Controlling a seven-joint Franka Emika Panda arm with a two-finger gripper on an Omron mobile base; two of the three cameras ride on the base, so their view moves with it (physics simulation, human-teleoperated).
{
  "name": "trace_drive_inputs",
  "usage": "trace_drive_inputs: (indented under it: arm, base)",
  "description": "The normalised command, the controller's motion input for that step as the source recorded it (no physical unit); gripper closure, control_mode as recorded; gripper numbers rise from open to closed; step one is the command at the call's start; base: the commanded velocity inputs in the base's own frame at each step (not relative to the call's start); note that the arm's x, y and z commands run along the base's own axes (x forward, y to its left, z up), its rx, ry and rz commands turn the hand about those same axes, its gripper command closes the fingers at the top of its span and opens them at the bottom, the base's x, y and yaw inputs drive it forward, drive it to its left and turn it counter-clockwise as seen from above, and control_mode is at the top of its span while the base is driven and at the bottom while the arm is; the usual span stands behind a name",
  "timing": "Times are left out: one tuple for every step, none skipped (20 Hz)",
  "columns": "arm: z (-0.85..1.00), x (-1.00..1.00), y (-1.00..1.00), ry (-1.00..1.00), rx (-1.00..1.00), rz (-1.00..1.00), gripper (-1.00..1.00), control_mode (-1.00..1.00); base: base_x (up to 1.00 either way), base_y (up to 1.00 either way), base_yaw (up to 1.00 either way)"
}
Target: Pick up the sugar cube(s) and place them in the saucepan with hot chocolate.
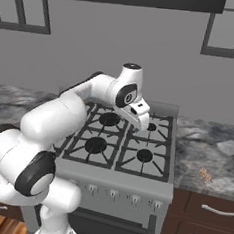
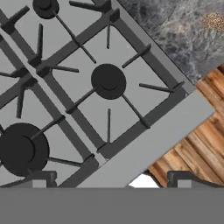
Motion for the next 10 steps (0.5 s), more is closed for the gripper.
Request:
trace_drive_inputs:
  arm:
    - [-0.24,-0.75,-0.93,0.04,0.04,-0.06,-1.00,-1.00]
    - [-0.30,-0.69,-0.99,0.04,0.05,0.00,-1.00,-1.00]
    - [-0.30,-0.76,-1.00,0.00,0.06,0.00,-1.00,-1.00]
    - [-0.35,-0.64,-1.00,0.04,0.05,0.00,-1.00,-1.00]
    - [-0.35,-0.68,-1.00,0.02,0.03,0.00,-1.00,-1.00]
    - [-0.34,-0.69,-1.00,0.02,0.03,0.00,-1.00,-1.00]
    - [-0.36,-0.69,-1.00,0.03,0.03,0.00,-1.00,-1.00]
    - [-0.39,-0.66,-0.94,0.03,0.02,0.00,-1.00,-1.00]
    - [-0.43,-0.57,-0.85,0.01,0.01,0.01,-1.00,-1.00]
    - [-0.39,-0.46,-0.76,0.03,0.00,0.05,-1.00,-1.00]
  base:
    - [0.00,0.00,0.00]
    - [0.00,0.00,0.00]
    - [0.00,0.00,0.00]
    - [0.00,0.00,0.00]
    - [0.00,0.00,0.00]
    - [0.00,0.00,0.00]
    - [0.00,0.00,0.00]
    - [0.00,0.00,0.00]
    - [0.00,0.00,0.00]
    - [0.00,0.00,0.00]
